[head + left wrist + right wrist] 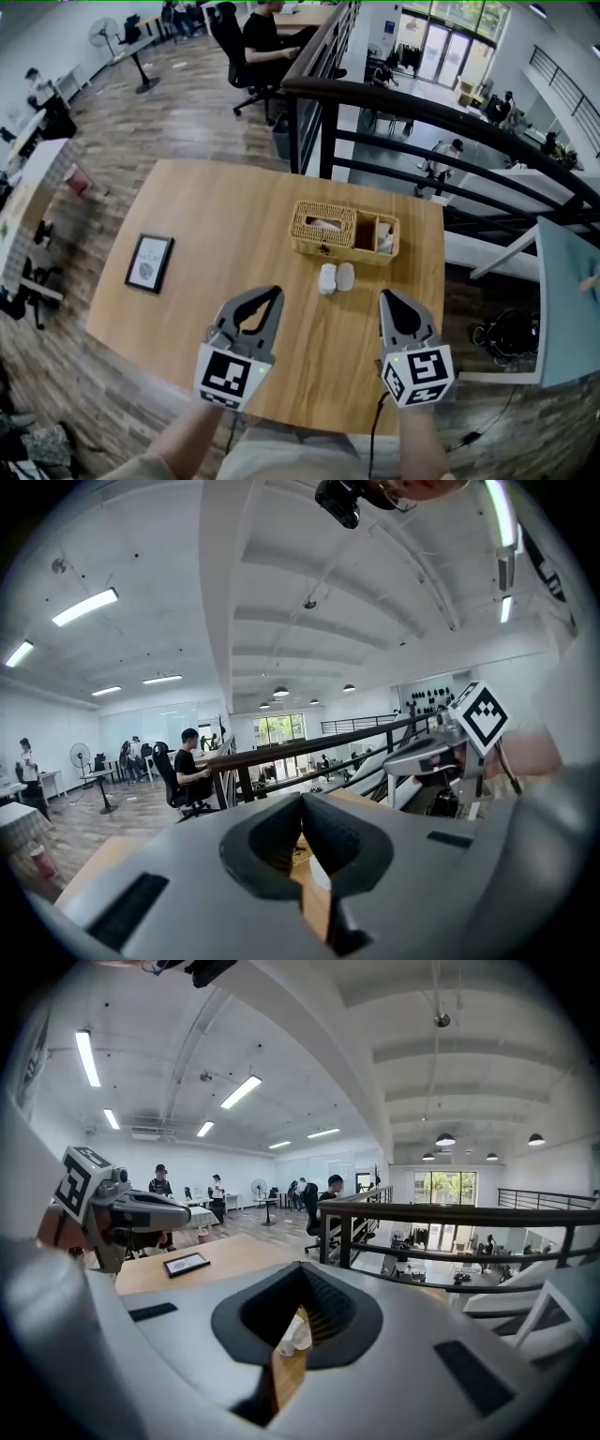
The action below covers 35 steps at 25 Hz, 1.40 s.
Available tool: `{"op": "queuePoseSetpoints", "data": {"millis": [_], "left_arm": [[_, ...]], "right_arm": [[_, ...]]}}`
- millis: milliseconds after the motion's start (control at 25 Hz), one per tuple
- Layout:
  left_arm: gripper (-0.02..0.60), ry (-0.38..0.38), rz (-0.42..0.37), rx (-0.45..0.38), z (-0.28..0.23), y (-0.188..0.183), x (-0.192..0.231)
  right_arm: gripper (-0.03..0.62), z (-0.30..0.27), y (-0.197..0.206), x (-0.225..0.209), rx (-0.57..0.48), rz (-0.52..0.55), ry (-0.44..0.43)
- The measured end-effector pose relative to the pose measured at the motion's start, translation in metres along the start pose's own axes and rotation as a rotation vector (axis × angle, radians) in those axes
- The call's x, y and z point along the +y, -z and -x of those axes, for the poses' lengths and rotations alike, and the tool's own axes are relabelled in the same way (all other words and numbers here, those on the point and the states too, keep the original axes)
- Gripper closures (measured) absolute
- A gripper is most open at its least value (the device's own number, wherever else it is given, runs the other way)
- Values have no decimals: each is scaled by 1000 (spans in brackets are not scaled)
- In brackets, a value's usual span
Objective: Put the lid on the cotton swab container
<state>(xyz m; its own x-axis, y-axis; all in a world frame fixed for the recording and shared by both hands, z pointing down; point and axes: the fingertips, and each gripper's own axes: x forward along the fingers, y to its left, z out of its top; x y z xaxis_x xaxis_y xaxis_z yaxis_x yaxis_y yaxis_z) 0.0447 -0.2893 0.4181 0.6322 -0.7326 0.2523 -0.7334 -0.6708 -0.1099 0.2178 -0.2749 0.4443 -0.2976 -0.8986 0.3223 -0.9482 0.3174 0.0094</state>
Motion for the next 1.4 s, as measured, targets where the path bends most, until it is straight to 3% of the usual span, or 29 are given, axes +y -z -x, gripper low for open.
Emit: {"op": "queuePoseSetpoints", "data": {"millis": [160,600,960,1160,1400], "left_arm": [[558,4,-39,5,-26,23,7],[558,24,11,90,-74,107,12],[558,51,16,130,-100,159,13],[558,41,42,133,-100,167,24],[558,27,64,137,-91,166,37]], "right_arm": [[569,-30,29,-15,44,-11,13],[569,-83,128,-35,169,-79,30],[569,-120,183,-42,223,-97,23],[569,-143,195,-36,251,-108,-7],[569,-152,176,-18,234,-103,-40]]}}
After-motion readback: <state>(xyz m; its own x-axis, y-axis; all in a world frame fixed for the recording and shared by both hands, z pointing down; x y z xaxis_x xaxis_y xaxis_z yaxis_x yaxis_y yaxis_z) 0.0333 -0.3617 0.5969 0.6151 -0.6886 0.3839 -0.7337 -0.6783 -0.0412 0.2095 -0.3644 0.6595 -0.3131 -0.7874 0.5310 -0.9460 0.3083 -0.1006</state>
